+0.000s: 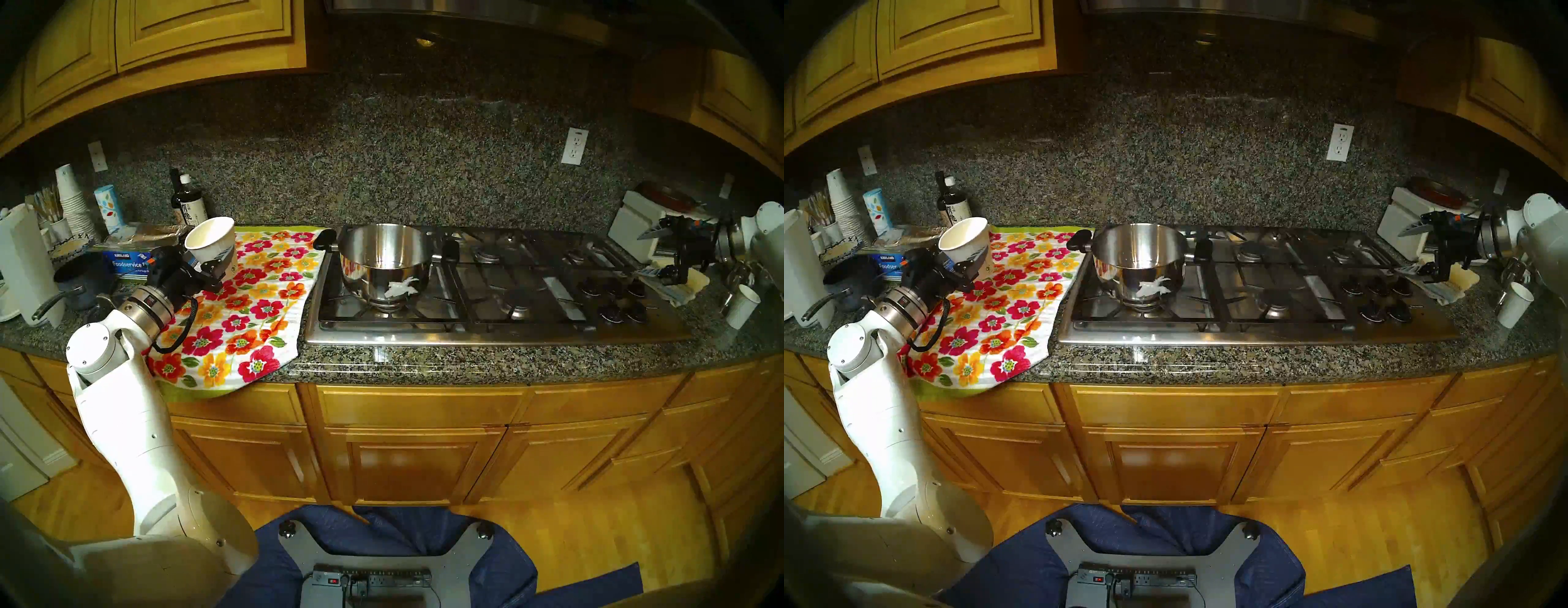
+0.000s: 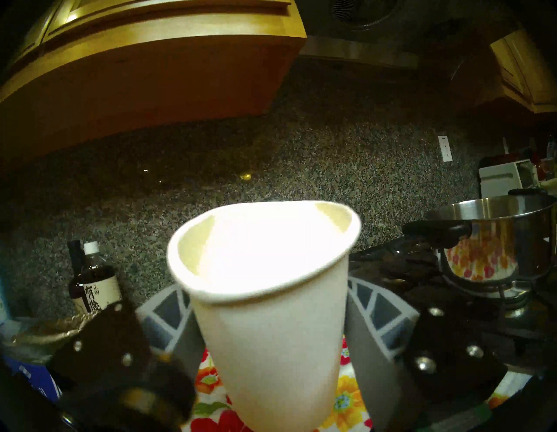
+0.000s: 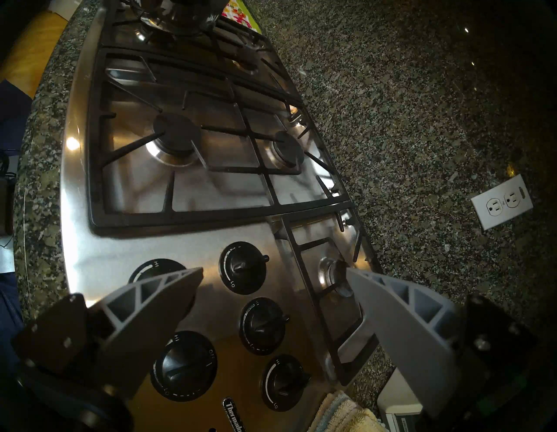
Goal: Pick up the water cup, pour water into the pot, turn on the stove
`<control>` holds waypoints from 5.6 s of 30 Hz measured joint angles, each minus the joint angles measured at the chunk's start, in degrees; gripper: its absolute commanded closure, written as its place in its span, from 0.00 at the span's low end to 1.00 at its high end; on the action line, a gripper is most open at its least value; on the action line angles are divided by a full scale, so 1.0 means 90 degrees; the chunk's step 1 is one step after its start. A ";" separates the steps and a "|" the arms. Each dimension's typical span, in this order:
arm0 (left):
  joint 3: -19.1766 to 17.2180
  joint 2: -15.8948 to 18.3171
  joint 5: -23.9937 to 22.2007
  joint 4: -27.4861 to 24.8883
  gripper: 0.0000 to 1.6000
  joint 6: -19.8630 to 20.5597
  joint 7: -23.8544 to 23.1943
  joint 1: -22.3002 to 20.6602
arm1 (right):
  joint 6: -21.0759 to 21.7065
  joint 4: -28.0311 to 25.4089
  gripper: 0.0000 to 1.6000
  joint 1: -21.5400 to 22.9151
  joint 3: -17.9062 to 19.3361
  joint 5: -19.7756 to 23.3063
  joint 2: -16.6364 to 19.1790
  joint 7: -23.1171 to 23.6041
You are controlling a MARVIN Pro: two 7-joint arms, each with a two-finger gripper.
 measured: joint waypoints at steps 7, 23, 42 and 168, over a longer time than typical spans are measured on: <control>0.0105 -0.0021 0.0161 -0.0163 0.41 0.0266 -0.0029 0.0071 | 0.0000 -0.0003 0.00 0.0000 0.0000 0.0000 0.0001 0.0000; -0.0049 -0.0112 0.0180 -0.0132 0.36 0.0062 0.0041 0.0231 | 0.0001 -0.0011 0.00 0.0001 0.0000 0.0000 0.0004 0.0000; -0.0197 -0.0230 0.0177 -0.0133 0.34 0.0058 -0.0183 0.0453 | 0.0001 -0.0016 0.00 0.0002 0.0000 0.0000 0.0006 0.0000; -0.0951 -0.0451 0.0245 -0.1125 0.00 -0.0478 -0.0980 0.1286 | 0.0001 -0.0022 0.00 0.0004 -0.0001 -0.0001 0.0009 -0.0001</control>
